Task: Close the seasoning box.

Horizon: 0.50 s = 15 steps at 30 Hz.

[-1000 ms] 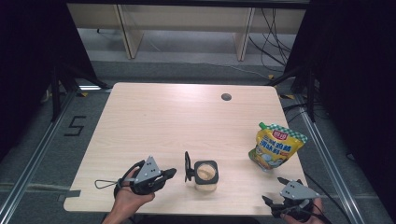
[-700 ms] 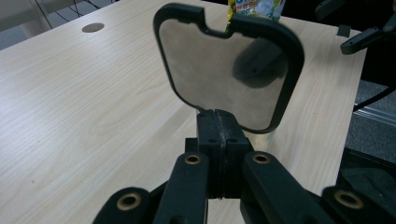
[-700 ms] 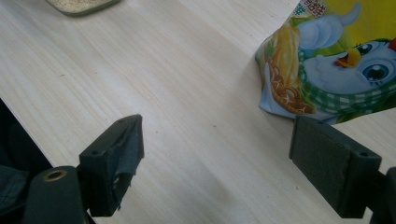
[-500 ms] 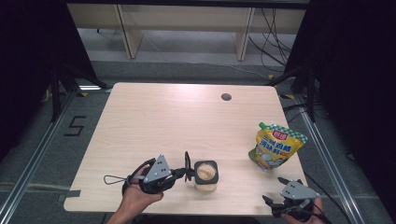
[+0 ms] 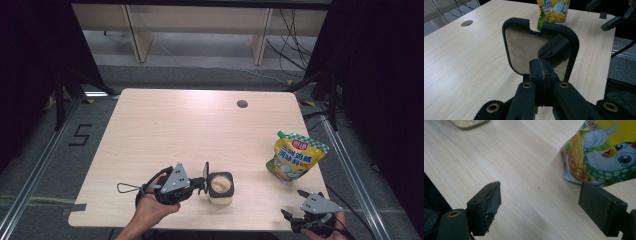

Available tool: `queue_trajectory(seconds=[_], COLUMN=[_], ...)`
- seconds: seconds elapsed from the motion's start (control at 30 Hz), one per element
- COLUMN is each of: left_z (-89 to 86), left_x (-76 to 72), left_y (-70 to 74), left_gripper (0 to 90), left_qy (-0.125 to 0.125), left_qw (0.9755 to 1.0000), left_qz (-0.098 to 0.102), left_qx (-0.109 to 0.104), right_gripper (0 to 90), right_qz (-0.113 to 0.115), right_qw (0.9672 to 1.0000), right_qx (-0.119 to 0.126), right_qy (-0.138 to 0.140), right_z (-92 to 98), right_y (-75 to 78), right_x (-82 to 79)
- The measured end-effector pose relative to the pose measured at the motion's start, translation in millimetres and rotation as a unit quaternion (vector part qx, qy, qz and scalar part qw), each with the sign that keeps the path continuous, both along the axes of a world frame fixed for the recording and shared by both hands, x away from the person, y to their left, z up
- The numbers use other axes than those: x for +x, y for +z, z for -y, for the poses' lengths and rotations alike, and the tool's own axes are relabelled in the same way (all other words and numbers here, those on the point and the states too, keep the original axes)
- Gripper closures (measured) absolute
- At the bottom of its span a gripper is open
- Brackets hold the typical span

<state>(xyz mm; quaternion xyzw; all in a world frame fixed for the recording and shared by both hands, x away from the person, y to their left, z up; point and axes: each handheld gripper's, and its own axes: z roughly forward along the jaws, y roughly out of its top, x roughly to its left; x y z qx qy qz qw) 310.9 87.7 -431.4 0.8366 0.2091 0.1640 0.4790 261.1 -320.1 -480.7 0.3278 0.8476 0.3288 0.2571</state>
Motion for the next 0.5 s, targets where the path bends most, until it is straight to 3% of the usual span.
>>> queue_trajectory(seconds=[0.5], left_z=[16.4], left_x=[5.3], left_y=[-8.6], left_gripper=[88.4], left_qy=[-0.016], left_qw=[0.9998], left_qz=[-0.009], left_qx=[0.01], right_gripper=[19.3], right_qz=[0.004], right_qw=[0.9999], right_qx=[-0.004], right_qy=[0.008], right_z=[0.3], right_y=[0.9], right_x=[0.7])
